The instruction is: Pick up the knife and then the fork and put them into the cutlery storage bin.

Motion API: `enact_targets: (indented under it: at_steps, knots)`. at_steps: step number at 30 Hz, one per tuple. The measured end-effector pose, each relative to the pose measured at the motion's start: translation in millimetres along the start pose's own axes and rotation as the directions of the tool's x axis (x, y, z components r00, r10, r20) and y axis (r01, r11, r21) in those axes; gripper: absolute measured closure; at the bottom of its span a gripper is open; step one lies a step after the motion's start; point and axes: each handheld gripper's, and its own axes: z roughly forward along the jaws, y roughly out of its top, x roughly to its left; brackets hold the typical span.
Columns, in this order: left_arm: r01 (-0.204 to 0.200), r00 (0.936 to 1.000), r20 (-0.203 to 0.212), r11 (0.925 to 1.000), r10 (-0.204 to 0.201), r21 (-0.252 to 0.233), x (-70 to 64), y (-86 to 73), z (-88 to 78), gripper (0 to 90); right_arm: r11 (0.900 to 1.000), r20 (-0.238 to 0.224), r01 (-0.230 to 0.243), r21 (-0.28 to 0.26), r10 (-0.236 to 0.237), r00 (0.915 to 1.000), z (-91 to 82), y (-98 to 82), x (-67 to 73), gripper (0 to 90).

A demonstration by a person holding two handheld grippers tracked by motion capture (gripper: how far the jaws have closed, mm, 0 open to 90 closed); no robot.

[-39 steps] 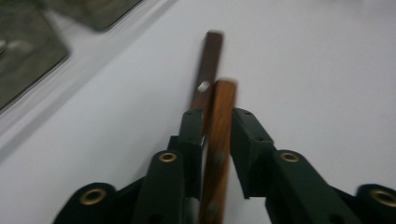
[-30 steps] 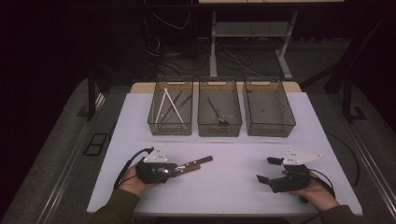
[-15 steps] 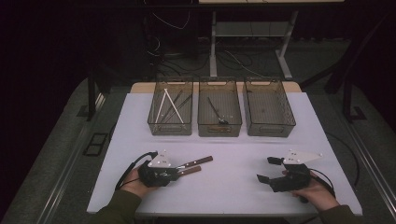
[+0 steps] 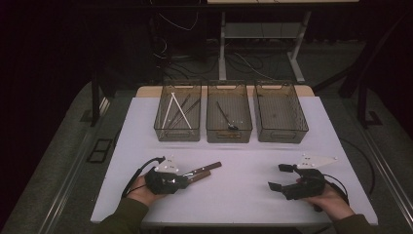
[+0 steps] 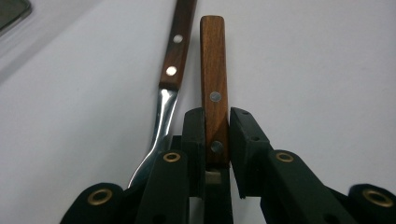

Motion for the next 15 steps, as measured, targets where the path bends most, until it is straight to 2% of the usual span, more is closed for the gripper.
enact_targets:
  at_steps: [2, 5, 8, 10, 12, 13, 15]
  knots:
    - [0.008, 0.9999, 0.01, 0.9999, -0.007, -0.013, -1.2, 3.0, -1.2, 76.6, 1.0, -0.013, -0.008, 0.0, 0.008, 0.9999, -1.1, 2.0, -0.6, 18.5]
    - [0.007, 0.9997, 0.025, 0.9997, -0.006, -0.022, -3.2, 8.3, -2.5, 76.6, 1.0, -0.033, 0.011, -0.001, -0.011, 0.9994, -2.4, 6.9, 1.0, 16.0]
    - [0.004, 0.9992, 0.04, 0.9995, -0.003, -0.032, -6.7, 15.2, -2.1, 76.6, 0.999, -0.099, 0.033, 0.006, -0.032, 0.9946, -3.0, 12.6, 1.8, 16.1]
    - [-0.007, 0.9988, 0.048, 0.9993, 0.009, -0.036, -8.5, 21.3, -1.7, 76.6, 0.999, -0.143, 0.048, 0.009, -0.046, 0.9886, -1.5, 17.7, 2.0, 16.0]
    - [-0.017, 0.9974, 0.069, 0.9989, 0.02, -0.044, -11.4, 28.3, -0.9, 76.6, 0.997, -0.152, 0.074, 0.02, -0.07, 0.986, 1.3, 23.3, 3.9, 16.1]
    - [-0.033, 0.9965, 0.076, 0.9985, 0.036, -0.043, -13.0, 32.5, -0.5, 76.6, 0.995, -0.151, 0.099, 0.028, -0.094, 0.9842, 3.1, 27.9, 5.4, 16.1]
    - [-0.056, 0.9937, 0.094, 0.9973, 0.06, -0.047, -16.8, 40.9, 1.5, 76.5, 0.992, -0.167, 0.121, 0.031, -0.114, 0.9793, 5.4, 35.1, 7.1, 16.1]
